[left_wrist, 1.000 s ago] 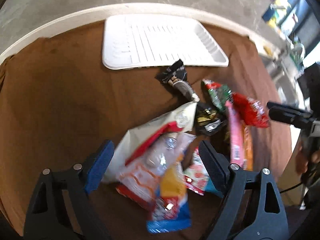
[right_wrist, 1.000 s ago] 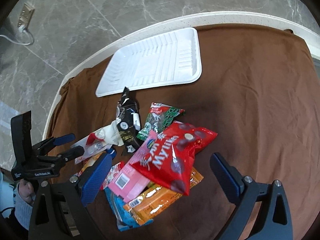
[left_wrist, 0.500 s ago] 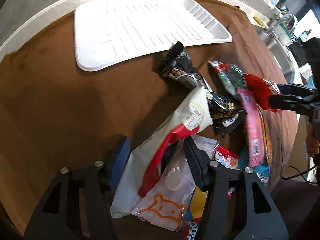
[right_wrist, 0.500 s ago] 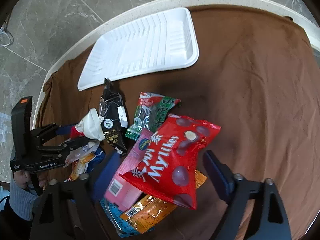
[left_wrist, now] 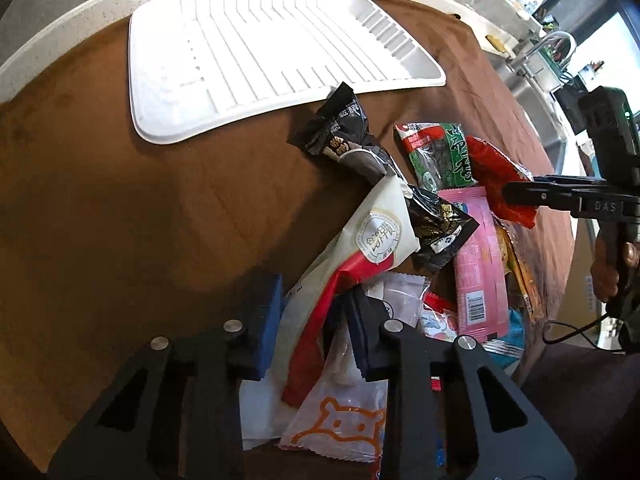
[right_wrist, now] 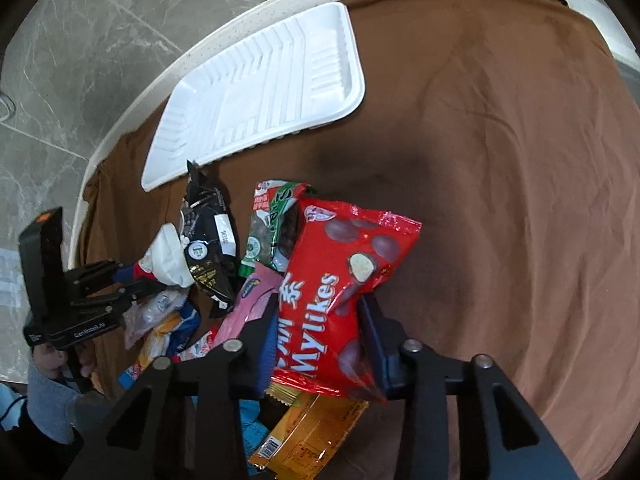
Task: Organize snacks
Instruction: 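Grasp the white-and-red wrapped bar with the left tool while the right tool grasps the red Mylikes bag, then carry both packets onto the white tray and open both tools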
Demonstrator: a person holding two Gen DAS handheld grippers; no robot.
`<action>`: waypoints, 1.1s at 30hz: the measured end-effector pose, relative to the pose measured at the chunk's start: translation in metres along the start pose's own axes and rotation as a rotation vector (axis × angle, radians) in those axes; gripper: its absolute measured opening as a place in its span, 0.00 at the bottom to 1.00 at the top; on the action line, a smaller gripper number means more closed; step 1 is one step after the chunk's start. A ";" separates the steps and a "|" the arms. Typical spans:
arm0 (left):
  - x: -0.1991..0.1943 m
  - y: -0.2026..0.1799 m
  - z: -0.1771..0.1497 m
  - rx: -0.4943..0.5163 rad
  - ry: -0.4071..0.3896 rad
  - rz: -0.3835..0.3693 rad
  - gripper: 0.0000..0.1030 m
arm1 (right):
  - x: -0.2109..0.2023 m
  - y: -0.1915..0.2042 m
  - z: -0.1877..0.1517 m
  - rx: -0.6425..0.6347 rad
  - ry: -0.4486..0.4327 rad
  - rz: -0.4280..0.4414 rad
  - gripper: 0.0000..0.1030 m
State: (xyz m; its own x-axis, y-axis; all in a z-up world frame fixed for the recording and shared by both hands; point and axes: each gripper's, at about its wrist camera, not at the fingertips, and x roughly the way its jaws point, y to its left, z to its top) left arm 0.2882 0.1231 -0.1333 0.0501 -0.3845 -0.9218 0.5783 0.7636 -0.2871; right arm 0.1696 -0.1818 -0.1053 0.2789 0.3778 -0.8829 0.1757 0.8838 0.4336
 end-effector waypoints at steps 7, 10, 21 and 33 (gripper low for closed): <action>-0.004 0.013 -0.005 -0.090 -0.010 -0.097 0.22 | -0.010 -0.026 0.000 0.102 -0.015 0.147 0.35; -0.009 0.017 -0.006 -0.121 -0.021 -0.117 0.22 | -0.015 -0.039 0.000 0.158 -0.015 0.227 0.34; -0.034 0.040 -0.008 -0.262 -0.081 -0.247 0.22 | -0.020 -0.056 0.000 0.283 -0.012 0.424 0.34; -0.040 0.060 0.022 -0.371 -0.138 -0.434 0.19 | -0.021 -0.042 0.029 0.285 -0.030 0.504 0.34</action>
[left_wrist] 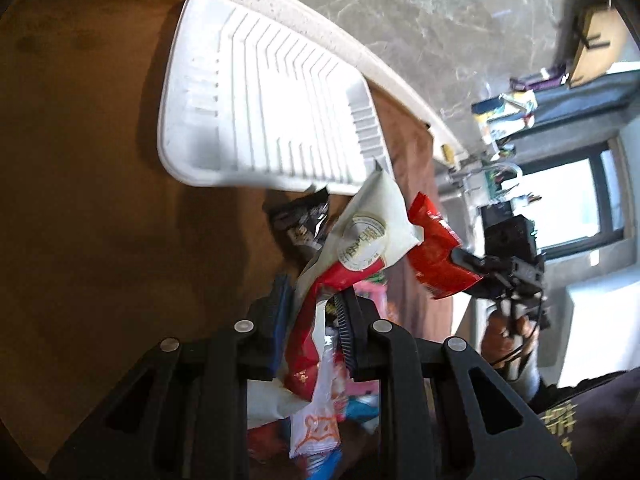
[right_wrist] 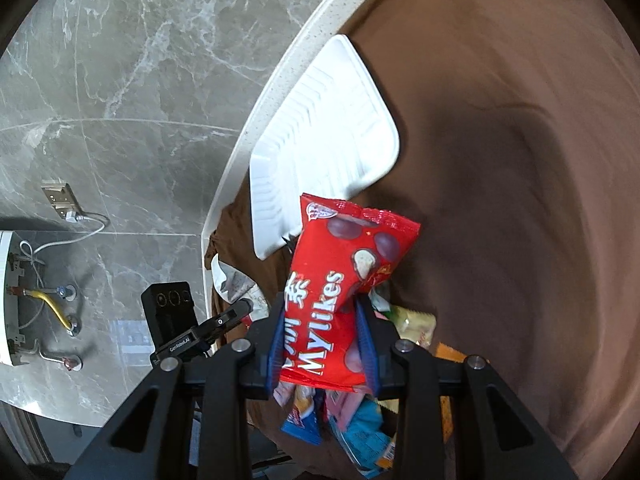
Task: Organize snacks
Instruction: 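Carry both packets onto the white tray and open both tools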
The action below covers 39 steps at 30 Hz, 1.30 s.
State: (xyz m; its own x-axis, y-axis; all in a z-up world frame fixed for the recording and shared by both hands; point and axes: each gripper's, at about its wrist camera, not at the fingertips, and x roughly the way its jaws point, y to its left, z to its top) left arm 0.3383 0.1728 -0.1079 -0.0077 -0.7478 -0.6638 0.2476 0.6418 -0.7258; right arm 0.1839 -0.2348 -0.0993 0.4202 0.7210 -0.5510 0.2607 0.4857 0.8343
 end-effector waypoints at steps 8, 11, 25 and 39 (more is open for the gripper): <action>-0.002 0.005 0.015 -0.046 -0.035 -0.065 0.18 | 0.006 0.005 0.016 -0.002 -0.005 0.007 0.34; -0.003 0.003 0.021 -0.044 -0.053 -0.076 0.18 | 0.006 0.007 0.024 -0.002 -0.016 0.024 0.34; -0.012 0.006 0.103 -0.085 -0.163 -0.110 0.18 | 0.033 0.045 0.099 -0.067 -0.051 0.081 0.34; 0.016 0.034 0.154 -0.083 -0.202 0.113 0.18 | 0.081 0.022 0.146 -0.064 -0.042 -0.043 0.36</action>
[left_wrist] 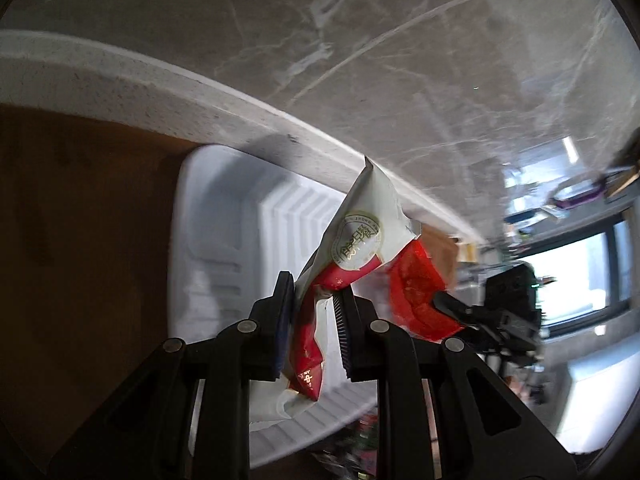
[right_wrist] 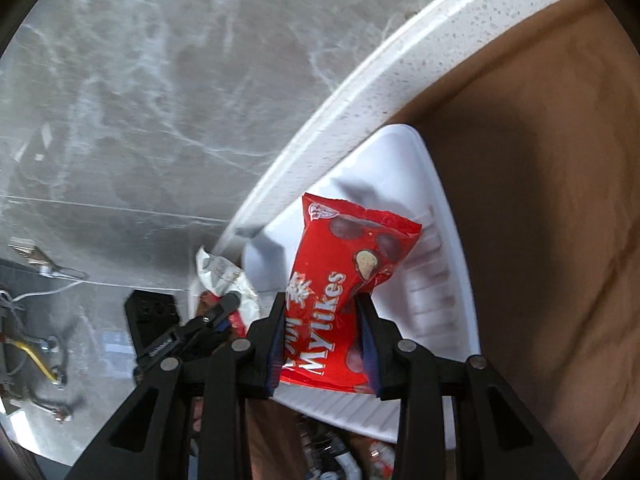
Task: Organize snacks
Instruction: 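Carry both packets onto the white tray and open both tools, then grasp the clear cat-print wrapper with the left tool while the right tool grasps the pink bar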
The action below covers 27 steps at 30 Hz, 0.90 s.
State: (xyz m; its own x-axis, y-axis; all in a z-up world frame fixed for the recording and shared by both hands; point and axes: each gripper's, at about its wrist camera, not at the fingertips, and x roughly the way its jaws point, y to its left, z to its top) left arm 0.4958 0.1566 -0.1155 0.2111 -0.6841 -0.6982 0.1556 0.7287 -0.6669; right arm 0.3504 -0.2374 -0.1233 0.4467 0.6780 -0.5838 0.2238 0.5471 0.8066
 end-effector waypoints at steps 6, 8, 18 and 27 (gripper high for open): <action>0.007 -0.006 0.001 0.051 -0.015 0.078 0.18 | 0.004 0.010 0.002 -0.097 -0.024 -0.101 0.57; 0.003 -0.009 0.001 0.067 -0.038 0.111 0.18 | 0.002 0.019 0.001 -0.146 -0.041 -0.136 0.60; -0.047 -0.051 -0.027 0.181 -0.105 0.135 0.18 | -0.045 0.065 -0.027 -0.338 -0.143 -0.190 0.65; -0.064 -0.074 -0.126 0.285 0.065 0.130 0.19 | -0.077 0.068 -0.113 -0.487 -0.021 -0.245 0.72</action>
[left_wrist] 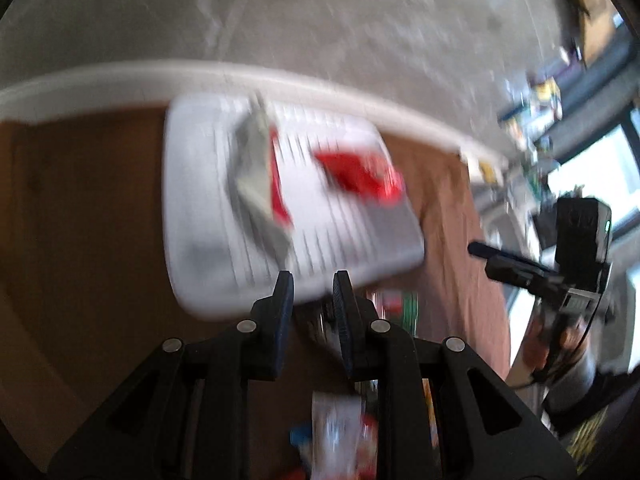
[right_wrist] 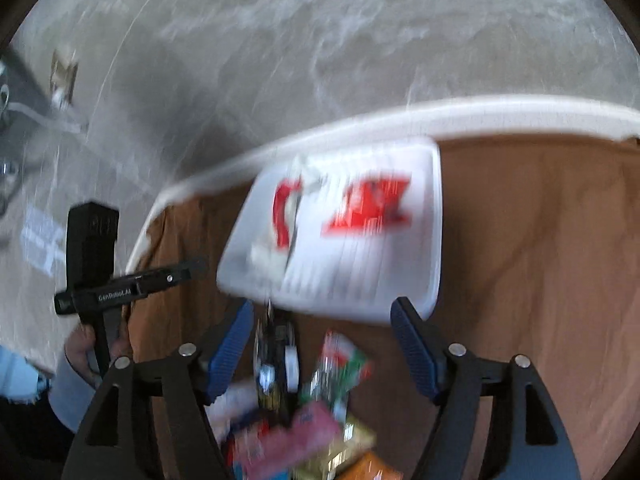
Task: Organize snacks
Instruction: 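Grasp the clear cat-print wrapper with the left tool while the right tool grasps the pink bar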
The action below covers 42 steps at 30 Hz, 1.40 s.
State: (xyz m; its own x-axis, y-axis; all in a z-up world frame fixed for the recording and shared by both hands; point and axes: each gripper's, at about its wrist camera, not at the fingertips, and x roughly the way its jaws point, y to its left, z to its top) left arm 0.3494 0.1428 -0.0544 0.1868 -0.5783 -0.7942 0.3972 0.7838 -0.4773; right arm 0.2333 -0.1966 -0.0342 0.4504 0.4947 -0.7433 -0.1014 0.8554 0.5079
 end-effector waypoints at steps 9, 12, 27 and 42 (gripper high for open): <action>0.021 -0.017 -0.086 0.037 0.194 -0.009 0.19 | 0.019 0.002 -0.087 0.114 0.229 0.071 0.72; 0.020 -0.023 -0.102 0.064 0.226 -0.004 0.19 | 0.019 0.006 -0.104 0.146 0.266 0.092 0.72; 0.040 -0.035 -0.110 0.176 0.271 0.048 0.19 | 0.069 0.009 -0.130 0.367 0.323 0.264 0.72; 0.051 -0.042 -0.111 0.289 0.359 0.100 0.19 | 0.082 -0.010 -0.136 0.494 0.344 0.303 0.21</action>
State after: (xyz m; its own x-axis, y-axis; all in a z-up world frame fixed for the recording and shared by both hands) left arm 0.2425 0.1053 -0.1168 -0.0653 -0.3484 -0.9351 0.6363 0.7073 -0.3079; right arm 0.1505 -0.1440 -0.1591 0.1494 0.7923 -0.5915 0.2755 0.5412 0.7945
